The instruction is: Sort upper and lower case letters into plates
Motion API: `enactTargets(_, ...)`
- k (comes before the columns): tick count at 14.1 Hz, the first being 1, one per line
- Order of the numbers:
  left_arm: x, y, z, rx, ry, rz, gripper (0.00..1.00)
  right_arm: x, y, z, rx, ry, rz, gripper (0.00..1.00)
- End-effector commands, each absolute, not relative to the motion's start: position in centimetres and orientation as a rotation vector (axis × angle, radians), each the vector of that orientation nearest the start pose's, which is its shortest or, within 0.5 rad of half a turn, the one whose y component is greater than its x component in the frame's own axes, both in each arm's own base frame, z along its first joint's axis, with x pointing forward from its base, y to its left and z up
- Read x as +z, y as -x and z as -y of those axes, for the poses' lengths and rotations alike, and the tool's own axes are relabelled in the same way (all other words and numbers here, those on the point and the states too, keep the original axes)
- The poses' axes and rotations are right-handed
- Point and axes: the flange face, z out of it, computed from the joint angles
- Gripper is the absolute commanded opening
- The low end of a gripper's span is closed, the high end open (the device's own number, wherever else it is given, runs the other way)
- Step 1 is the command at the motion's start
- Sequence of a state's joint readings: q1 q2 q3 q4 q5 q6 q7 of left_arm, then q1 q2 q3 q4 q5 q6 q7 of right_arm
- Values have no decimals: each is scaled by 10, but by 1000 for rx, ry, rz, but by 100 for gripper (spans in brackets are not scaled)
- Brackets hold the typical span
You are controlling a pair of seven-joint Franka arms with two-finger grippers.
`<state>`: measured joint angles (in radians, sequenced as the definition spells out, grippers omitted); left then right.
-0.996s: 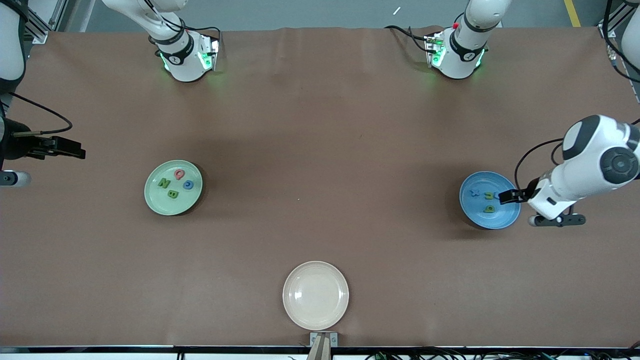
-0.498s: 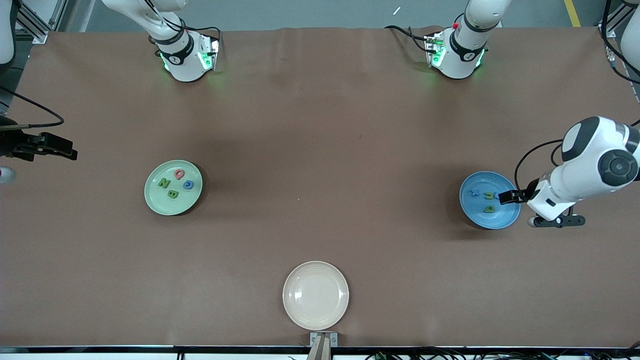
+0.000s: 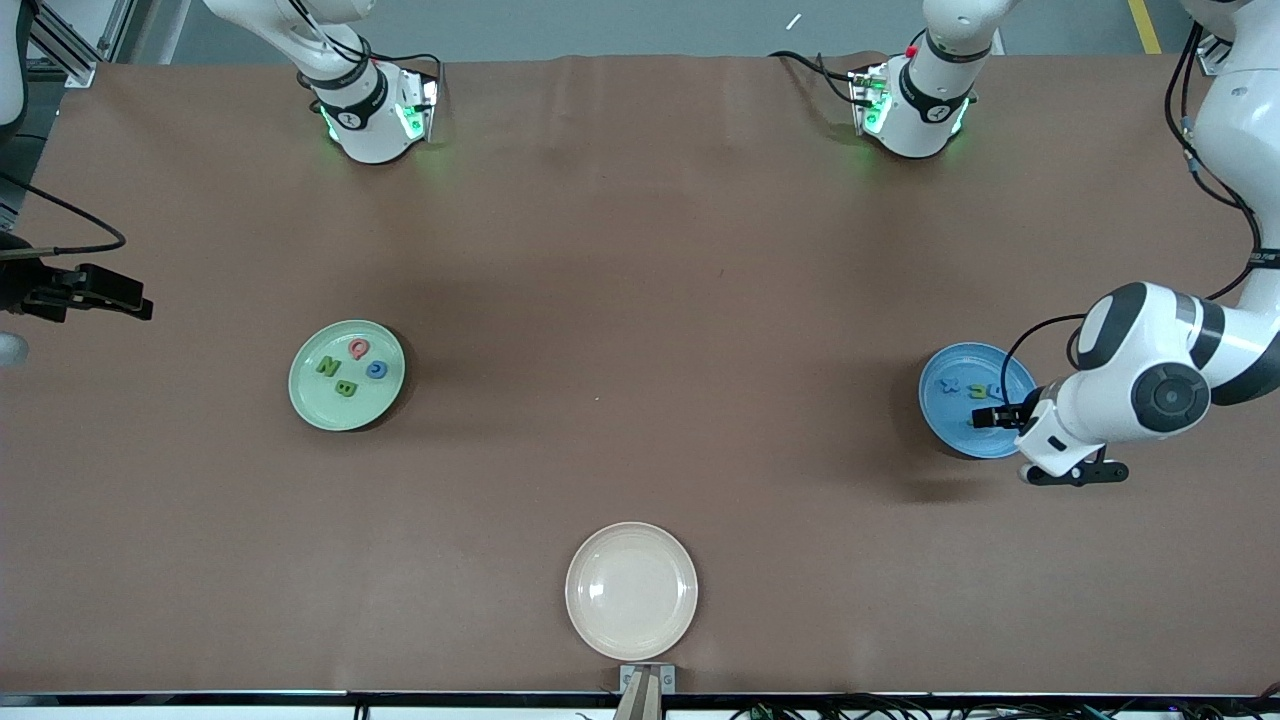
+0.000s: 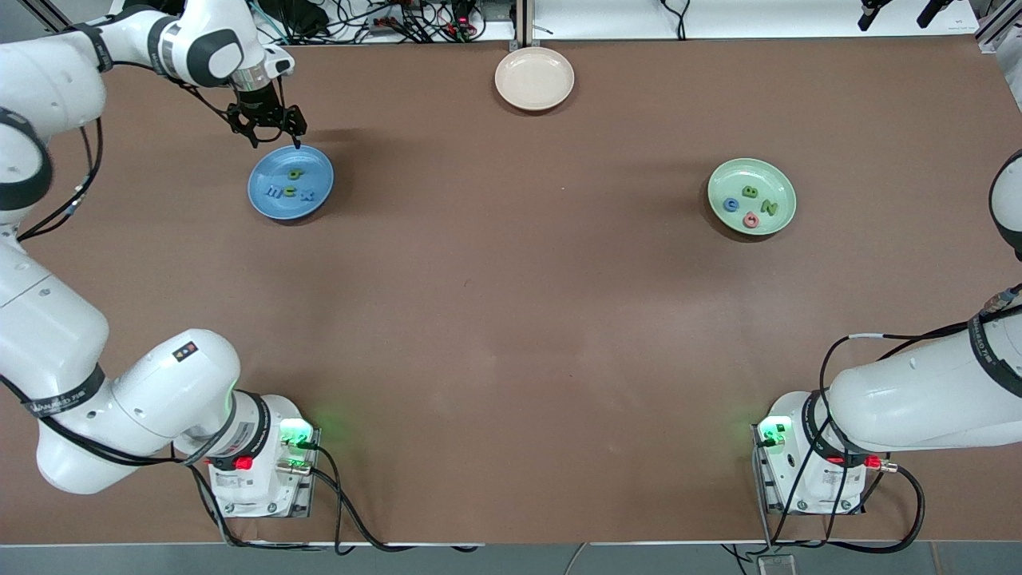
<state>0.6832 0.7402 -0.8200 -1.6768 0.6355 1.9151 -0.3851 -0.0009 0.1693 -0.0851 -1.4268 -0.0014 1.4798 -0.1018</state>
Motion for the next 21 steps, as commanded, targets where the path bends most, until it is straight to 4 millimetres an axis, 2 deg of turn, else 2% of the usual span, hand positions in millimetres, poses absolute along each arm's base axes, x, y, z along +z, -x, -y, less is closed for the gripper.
enactTargets(1,325,-643,-34,310,3052,-9,100,586,-586,49,248,3121,27,100)
enactTargets(3,359,-636,-45,282,3104,-3,100,595,-578,48,255,3118,30,100)
enactTargets(6,403,-622,-34,258,3108,27,100,603,-555,48,251,3112,29,100)
enactTargets(7,416,-618,-25,255,3107,27,100,605,-548,46,246,3110,34,100)
enactTargets(9,443,-611,-17,220,3106,47,100,607,-541,47,248,3108,32,100)
enactTargets(11,469,-605,-15,160,3119,70,100,611,-530,46,227,3108,35,100)
enactTargets(14,503,-595,-6,89,3101,59,100,620,-508,47,141,3111,33,100)
enactTargets(17,540,-583,2,-7,3125,53,100,634,-498,47,107,3111,34,100)
enactTargets(19,565,-573,-3,-67,3126,70,100,642,-493,48,86,3115,34,100)
enactTargets(21,577,-568,-2,-96,3129,64,100,648,-490,48,68,3124,38,100)
